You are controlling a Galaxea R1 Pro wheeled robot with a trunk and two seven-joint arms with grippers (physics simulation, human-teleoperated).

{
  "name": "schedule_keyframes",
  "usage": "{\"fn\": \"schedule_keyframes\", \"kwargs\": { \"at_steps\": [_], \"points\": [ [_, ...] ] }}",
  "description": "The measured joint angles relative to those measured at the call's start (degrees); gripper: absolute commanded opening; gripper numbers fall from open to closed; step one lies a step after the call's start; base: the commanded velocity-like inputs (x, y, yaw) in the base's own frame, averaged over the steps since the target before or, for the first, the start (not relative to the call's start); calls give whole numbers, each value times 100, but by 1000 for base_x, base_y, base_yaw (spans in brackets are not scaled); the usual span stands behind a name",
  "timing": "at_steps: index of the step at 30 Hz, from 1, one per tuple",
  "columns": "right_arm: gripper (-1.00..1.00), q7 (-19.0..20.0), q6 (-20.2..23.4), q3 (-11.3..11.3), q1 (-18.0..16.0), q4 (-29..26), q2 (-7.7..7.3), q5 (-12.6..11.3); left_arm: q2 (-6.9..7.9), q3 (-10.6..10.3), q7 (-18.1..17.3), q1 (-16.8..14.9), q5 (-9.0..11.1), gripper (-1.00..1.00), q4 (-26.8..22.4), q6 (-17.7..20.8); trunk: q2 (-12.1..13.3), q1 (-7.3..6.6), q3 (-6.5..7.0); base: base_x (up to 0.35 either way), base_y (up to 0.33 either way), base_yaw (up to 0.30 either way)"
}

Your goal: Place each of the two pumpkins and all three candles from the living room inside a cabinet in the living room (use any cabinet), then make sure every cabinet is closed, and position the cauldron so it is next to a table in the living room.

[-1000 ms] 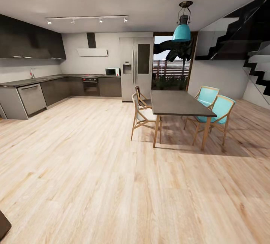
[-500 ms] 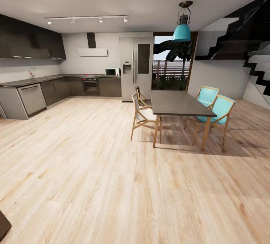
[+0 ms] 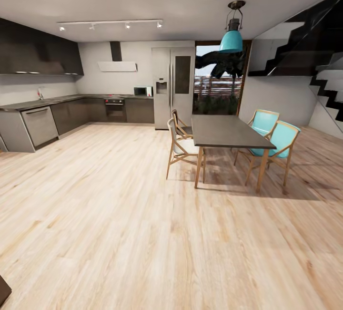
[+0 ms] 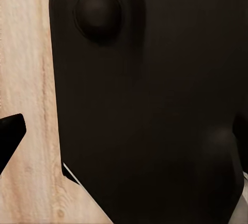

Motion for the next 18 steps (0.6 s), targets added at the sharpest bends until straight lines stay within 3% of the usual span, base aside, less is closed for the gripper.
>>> {"fn": "schedule_keyframes", "kwargs": {
  "at_steps": [9, 18],
  "points": [
    [100, 0, 0, 0, 0, 0, 15, 0, 0, 8, 2, 0, -3, 100, -3, -3, 0, 0, 0, 29, 0, 16],
    [100, 0, 1, 5, 0, 0, 48, 0, -13, 10, 8, 0, -6, 100, -3, -3, 0, 0, 0, -132, 0, 244]
  ]
}}
